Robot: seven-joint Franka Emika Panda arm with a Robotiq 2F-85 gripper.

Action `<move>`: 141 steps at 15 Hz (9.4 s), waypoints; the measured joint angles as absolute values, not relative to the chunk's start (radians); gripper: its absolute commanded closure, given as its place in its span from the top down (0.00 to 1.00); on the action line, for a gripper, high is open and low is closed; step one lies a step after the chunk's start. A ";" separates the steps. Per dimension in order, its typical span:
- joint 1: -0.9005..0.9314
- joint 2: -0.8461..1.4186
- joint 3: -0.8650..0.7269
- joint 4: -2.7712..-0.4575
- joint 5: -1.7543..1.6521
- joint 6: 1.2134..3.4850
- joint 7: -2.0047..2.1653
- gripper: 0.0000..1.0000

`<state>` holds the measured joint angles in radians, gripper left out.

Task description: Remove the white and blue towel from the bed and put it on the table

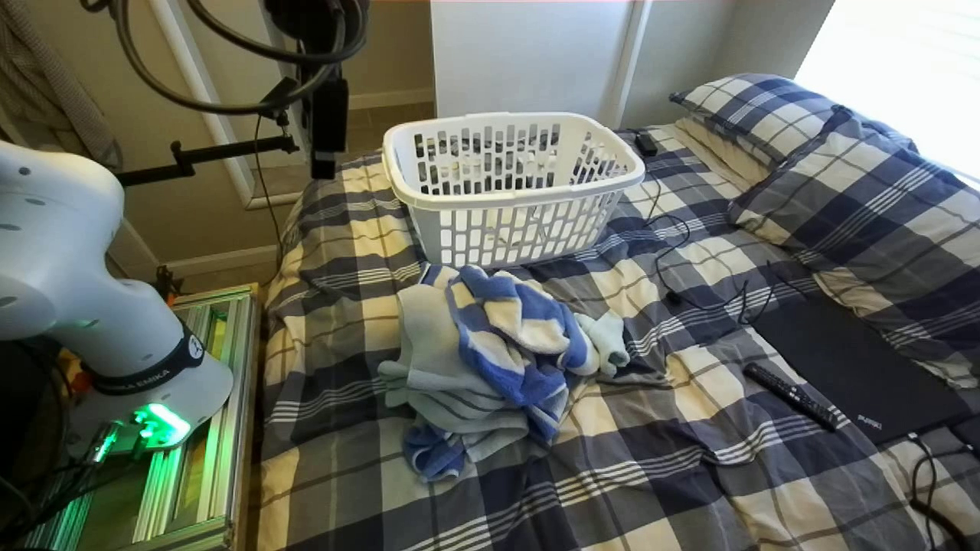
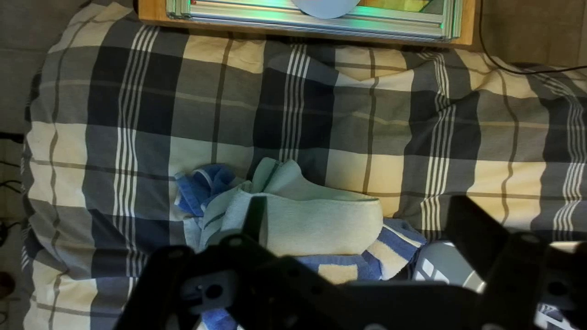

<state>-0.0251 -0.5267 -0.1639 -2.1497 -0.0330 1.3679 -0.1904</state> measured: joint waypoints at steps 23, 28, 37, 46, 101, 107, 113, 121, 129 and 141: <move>-0.102 -0.192 -0.212 -2.135 -0.061 1.855 -0.303 1.00; -0.102 -0.192 -0.212 -2.135 -0.061 1.855 -0.303 1.00; -0.089 -0.193 -0.168 -2.189 -0.061 1.844 -0.296 1.00; -0.055 -0.193 -0.053 -2.446 -0.061 2.182 -0.023 1.00; 0.060 -0.187 0.181 -2.014 -0.303 2.689 0.011 0.01; 0.080 0.016 0.284 -1.720 -0.508 2.736 0.038 0.01; 0.175 0.304 0.267 -1.529 -0.859 2.973 0.331 0.01; 0.222 0.454 0.241 -1.528 -0.881 3.098 0.442 0.01; 0.178 0.445 0.302 -1.659 -0.824 3.050 0.450 0.64; -0.191 0.192 0.669 -1.812 -0.377 2.891 -0.197 1.00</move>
